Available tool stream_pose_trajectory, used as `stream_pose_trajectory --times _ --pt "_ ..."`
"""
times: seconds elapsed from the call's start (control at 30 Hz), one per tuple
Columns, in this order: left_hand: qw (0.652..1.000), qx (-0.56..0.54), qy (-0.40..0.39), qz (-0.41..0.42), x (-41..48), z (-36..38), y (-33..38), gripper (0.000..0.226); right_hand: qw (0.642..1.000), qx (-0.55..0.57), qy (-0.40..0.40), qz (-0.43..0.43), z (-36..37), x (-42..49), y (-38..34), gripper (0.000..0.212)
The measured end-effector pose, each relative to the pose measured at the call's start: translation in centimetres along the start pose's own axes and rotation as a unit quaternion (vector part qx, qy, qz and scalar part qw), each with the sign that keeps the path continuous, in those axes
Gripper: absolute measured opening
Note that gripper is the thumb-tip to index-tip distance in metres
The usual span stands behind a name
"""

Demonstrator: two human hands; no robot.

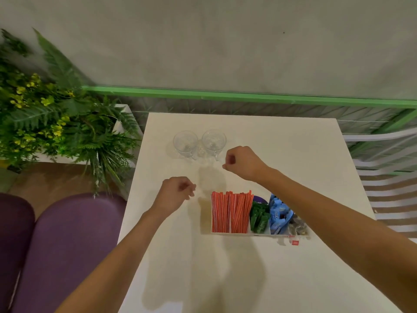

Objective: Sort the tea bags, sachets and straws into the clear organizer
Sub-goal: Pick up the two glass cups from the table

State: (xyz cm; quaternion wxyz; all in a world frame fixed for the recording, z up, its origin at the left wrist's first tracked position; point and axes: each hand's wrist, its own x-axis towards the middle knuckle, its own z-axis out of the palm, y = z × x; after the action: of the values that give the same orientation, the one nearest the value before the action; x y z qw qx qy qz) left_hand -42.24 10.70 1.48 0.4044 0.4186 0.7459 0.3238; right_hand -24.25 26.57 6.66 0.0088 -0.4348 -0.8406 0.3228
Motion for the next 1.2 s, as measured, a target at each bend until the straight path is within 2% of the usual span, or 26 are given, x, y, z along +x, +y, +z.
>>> stream_pose_trajectory --times 0.1,0.2,0.3,0.4,0.53,0.73,0.97,1.2 --pt "0.996 0.046 0.072 0.022 3.1 -1.4 1.8 0.022 0.997 -0.024 0.069 -0.012 0.6 2.7 -0.1 0.020" --pt "0.984 0.075 0.149 0.061 6.3 -2.0 3.2 0.010 0.996 -0.054 0.070 -0.010 1.5 5.6 -0.5 0.054" --pt "0.971 0.136 0.188 0.051 8.8 -2.0 4.1 0.044 0.994 -0.085 0.068 0.007 2.7 7.8 -1.0 0.077" --pt "0.963 0.206 0.173 0.012 11.1 -2.0 4.5 0.077 0.993 -0.108 0.041 0.034 3.7 9.8 -1.0 0.091" --pt "0.973 0.197 0.114 -0.038 13.4 -2.0 4.1 0.097 0.993 -0.099 0.022 0.057 5.1 11.0 -0.7 0.092" --pt "0.975 0.197 0.091 -0.046 14.9 -0.9 2.6 0.096 0.995 -0.077 0.049 0.045 5.7 11.4 0.1 0.086" --pt "0.980 0.174 0.096 -0.009 14.1 -0.2 4.0 0.094 0.998 -0.020 0.043 0.047 3.4 9.2 2.2 0.089" --pt "0.983 0.162 0.068 0.061 11.1 3.6 9.6 0.095 0.995 -0.016 0.075 0.059 -2.1 3.7 5.4 0.092"
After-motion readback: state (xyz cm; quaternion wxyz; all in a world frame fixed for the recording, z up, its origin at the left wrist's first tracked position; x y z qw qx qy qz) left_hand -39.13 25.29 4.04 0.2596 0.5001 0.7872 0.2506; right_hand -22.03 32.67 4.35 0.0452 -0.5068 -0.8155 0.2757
